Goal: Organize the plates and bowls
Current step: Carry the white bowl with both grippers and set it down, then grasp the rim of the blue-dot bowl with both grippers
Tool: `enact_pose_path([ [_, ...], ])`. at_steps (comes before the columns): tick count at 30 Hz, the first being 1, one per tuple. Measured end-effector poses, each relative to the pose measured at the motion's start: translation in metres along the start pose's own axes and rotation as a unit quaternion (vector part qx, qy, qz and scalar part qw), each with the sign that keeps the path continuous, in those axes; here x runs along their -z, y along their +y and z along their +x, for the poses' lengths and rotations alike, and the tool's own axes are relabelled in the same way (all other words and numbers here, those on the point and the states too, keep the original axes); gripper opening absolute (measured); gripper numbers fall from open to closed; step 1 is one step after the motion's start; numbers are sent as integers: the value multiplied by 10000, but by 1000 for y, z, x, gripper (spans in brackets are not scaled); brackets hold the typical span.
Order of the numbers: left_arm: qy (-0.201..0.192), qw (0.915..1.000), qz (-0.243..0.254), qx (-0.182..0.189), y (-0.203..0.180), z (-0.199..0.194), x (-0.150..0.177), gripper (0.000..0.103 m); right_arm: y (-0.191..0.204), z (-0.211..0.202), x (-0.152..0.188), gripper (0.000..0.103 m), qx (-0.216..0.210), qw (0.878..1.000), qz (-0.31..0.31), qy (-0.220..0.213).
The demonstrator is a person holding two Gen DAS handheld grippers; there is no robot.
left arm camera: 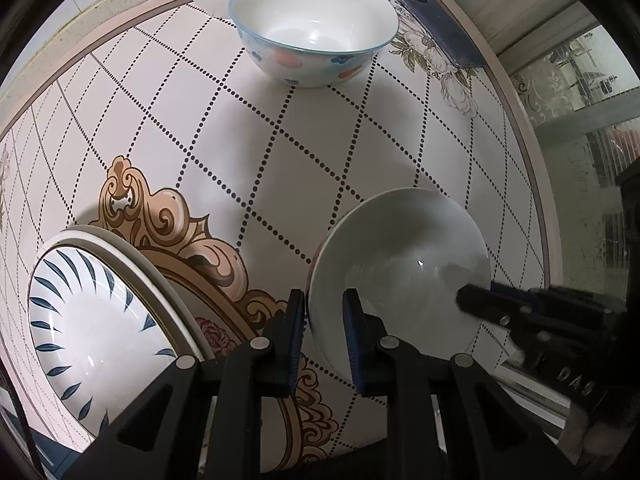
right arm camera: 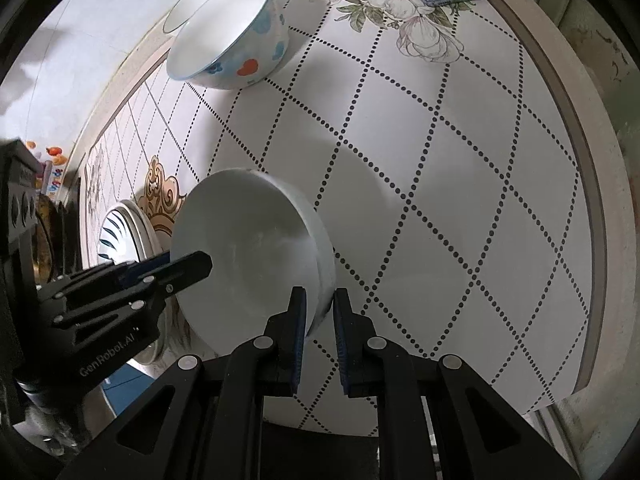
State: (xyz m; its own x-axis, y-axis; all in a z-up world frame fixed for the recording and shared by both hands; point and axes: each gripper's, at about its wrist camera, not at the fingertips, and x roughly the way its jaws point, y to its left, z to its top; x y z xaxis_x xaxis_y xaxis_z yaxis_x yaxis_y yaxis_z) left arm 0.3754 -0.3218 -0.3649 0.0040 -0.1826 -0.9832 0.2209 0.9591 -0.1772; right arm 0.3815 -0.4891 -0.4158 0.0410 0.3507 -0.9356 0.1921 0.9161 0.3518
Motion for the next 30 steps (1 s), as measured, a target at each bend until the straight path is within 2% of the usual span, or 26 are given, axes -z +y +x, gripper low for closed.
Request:
enact_pose_path([
  [6,171,9998,-4,90,13,-21,-1,18,-8,-31,-13,16,-95,9996,135,-210],
  [9,-8,9998,-74,208,23,-45,-14,18,-11,-58,-28,17,-201,9983,221,-499],
  [10,-138,9995,-132,270,28,-55,-25,19,-11,-65,-35,23,-239,9978,239,-572],
  [11,-243,9990,-178,316,32,-60,-35,26,-9,-72,-46,34,-300,9970,244,-669],
  [13,-460,9977,-335,380,41,-65,-60,31,-7,-76,-64,45,-360,9958,261,-796],
  [17,-653,9927,-823,598,61,-55,-115,31,-1,-67,-116,45,-567,9920,382,-1058],
  [23,-424,9908,-1045,746,69,-21,-166,31,4,-28,-177,45,-685,9908,637,-979],
  [25,-348,9924,-995,633,67,-11,-174,31,7,-15,-191,43,-648,9918,628,-902],
  [27,-378,9933,-966,510,64,-7,-175,28,10,-4,-197,30,-563,9932,587,-829],
  [28,-388,9938,-920,498,63,-6,-175,25,12,0,-201,18,-522,9940,552,-788],
  [30,-411,9948,-844,392,60,-6,-174,22,15,5,-203,14,-527,9943,475,-790],
])
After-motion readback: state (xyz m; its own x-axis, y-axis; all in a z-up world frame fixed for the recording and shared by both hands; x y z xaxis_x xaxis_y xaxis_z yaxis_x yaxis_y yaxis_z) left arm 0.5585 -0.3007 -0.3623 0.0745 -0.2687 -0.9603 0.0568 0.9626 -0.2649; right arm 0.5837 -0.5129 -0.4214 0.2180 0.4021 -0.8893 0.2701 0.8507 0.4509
